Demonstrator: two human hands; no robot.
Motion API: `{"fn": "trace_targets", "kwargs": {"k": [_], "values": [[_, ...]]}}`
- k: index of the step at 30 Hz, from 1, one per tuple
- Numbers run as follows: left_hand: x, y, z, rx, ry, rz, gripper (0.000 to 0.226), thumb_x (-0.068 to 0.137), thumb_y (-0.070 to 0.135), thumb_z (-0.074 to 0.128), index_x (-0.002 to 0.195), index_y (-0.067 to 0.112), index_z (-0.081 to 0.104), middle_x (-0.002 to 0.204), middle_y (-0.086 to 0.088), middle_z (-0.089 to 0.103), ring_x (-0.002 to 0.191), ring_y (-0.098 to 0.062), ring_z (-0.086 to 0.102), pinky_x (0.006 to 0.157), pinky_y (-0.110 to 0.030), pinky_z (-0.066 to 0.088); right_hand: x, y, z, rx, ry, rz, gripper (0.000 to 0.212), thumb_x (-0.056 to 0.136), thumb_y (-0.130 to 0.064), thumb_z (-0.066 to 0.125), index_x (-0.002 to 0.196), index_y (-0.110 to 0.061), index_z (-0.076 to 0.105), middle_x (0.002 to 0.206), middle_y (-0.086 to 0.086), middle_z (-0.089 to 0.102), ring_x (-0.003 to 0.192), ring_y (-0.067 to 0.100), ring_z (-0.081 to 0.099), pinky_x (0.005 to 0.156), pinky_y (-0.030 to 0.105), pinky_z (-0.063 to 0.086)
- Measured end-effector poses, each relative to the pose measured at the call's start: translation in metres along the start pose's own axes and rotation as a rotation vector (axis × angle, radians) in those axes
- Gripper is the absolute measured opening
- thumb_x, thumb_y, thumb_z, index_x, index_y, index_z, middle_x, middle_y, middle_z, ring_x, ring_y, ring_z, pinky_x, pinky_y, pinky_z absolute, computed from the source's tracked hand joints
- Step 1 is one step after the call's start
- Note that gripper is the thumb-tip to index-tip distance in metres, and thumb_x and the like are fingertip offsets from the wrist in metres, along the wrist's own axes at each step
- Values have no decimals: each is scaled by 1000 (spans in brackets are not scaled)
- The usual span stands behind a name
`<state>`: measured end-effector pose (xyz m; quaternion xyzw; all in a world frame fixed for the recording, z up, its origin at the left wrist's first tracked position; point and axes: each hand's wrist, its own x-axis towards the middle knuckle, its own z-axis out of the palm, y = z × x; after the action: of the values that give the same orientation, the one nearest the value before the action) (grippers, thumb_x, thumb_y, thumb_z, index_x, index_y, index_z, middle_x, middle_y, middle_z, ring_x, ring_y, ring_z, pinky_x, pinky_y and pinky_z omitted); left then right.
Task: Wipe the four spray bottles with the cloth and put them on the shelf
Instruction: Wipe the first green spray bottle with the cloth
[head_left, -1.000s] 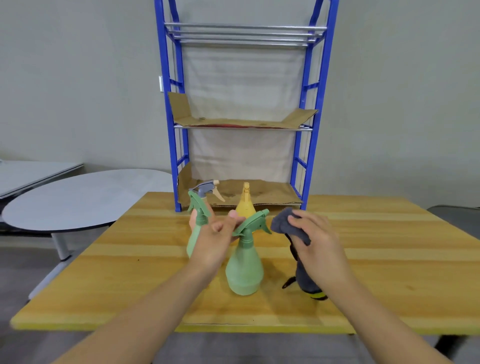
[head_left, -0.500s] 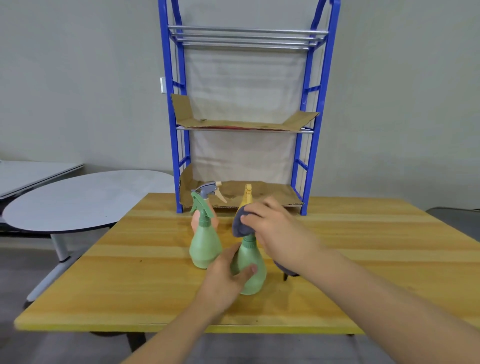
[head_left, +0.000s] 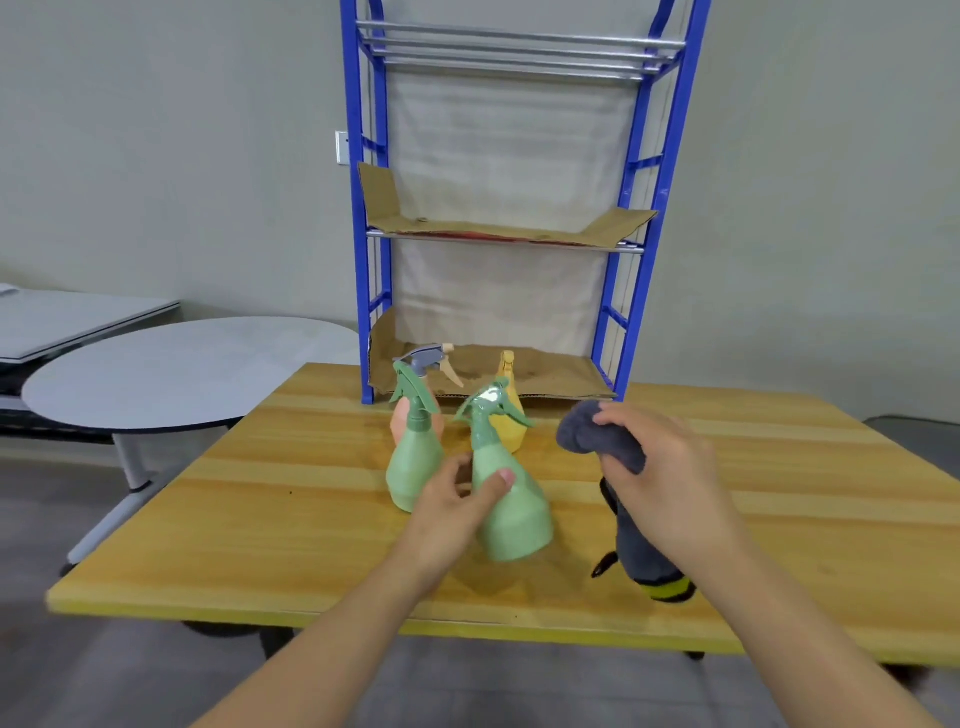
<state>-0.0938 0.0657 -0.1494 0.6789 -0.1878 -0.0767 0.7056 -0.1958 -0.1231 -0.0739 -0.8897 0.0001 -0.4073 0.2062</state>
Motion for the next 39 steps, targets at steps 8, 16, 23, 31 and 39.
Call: {"fn": "trace_targets", "kwargs": {"k": [8,16,23,31,39], "values": [[-9,18,18,-310,-11,-31,32,86,30,75,109,10,64,86,-3,70,81,-18,67,71,-33,54,-88,-51,29,224,29,20,45,75,3,73,115,-16,65,126,-15,55,119,7,50,100,8,31],[-16,23,18,-292,-27,-48,24,92,24,72,111,13,61,84,0,68,76,-13,66,68,-30,54,-101,-39,45,156,80,-162,35,73,10,74,106,-2,69,127,6,59,111,24,56,98,29,44],[-17,27,15,-440,-160,-257,47,84,25,63,129,13,52,116,-13,67,105,-28,65,89,-48,54,-95,-20,40,202,175,15,40,73,14,74,108,-5,70,126,2,60,113,22,56,101,17,37],[-14,26,14,-315,-147,-162,54,75,30,76,125,19,58,109,-7,74,101,-24,71,90,-43,57,-100,-15,37,133,114,-146,36,74,10,75,108,-2,71,127,4,61,109,24,56,98,25,42],[-19,28,19,-351,-29,-132,36,84,26,80,113,13,62,93,-7,72,87,-22,70,80,-39,57,-104,-18,41,155,86,-224,31,80,7,72,109,-2,71,126,3,62,106,26,58,95,30,46]]}}
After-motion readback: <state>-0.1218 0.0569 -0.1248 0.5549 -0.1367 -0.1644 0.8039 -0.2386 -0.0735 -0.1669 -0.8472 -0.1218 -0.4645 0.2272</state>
